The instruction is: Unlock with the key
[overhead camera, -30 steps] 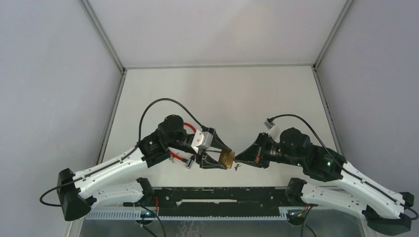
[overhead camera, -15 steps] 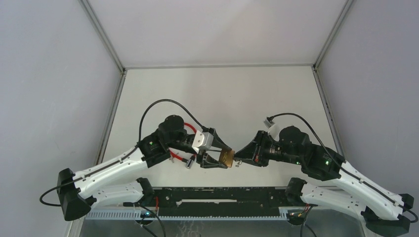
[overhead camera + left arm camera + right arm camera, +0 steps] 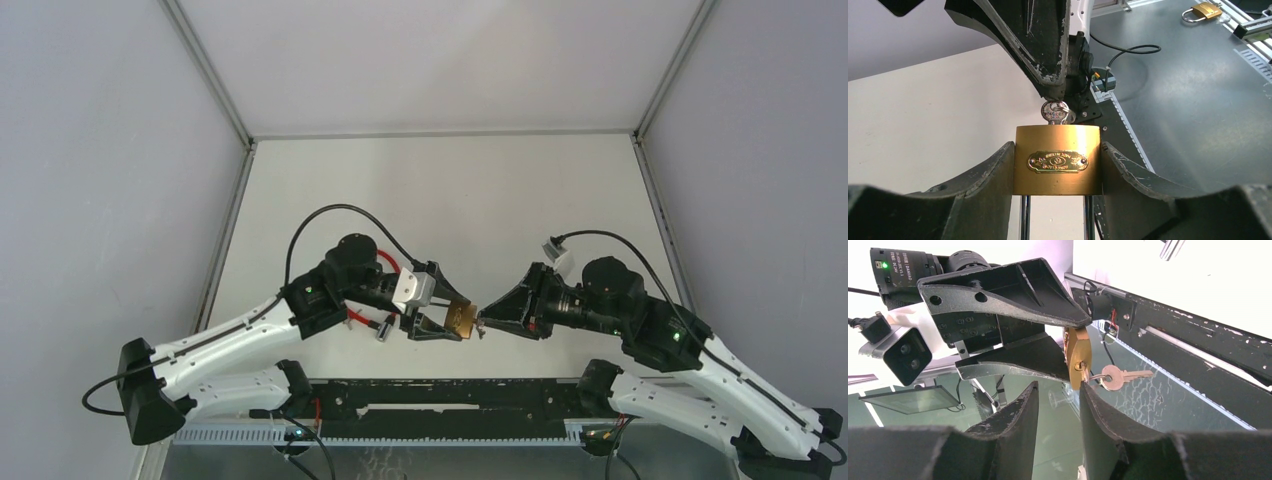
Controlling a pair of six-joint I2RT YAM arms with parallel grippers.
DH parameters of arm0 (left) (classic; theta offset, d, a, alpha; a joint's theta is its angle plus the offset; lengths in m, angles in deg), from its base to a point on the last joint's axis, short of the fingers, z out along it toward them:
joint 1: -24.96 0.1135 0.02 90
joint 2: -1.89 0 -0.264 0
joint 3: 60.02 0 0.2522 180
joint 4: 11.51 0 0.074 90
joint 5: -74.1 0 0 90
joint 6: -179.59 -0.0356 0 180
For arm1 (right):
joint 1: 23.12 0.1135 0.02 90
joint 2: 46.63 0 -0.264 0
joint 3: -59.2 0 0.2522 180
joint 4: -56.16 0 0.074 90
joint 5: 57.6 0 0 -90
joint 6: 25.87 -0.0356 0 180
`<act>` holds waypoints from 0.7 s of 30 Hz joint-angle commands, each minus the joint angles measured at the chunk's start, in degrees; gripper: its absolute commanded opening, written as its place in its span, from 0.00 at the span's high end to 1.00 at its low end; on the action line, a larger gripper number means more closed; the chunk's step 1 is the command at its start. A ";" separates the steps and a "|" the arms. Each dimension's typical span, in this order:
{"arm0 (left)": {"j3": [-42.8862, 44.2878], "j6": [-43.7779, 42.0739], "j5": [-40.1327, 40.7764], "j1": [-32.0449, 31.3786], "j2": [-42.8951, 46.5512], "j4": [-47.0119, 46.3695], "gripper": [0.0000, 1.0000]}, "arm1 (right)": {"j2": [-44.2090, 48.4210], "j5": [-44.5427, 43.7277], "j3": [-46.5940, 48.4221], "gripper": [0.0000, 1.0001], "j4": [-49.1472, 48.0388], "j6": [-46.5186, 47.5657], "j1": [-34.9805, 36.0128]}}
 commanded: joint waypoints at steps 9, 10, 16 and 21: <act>2.08 -0.52 -0.34 -0.27 1.67 -5.16 1.00 | -0.14 -0.79 0.62 0.58 0.00 3.13 -0.60; 2.03 -0.55 -0.22 -0.28 1.72 -5.04 1.00 | 0.32 -0.84 0.62 0.58 0.57 3.14 -1.13; 2.27 -0.98 0.29 -0.27 1.65 -4.08 1.00 | 2.39 -0.16 0.61 0.60 3.96 4.44 -3.40; 3.06 -1.16 -0.05 -0.30 0.89 -4.00 1.00 | 1.14 0.97 0.61 0.62 2.87 5.12 -3.85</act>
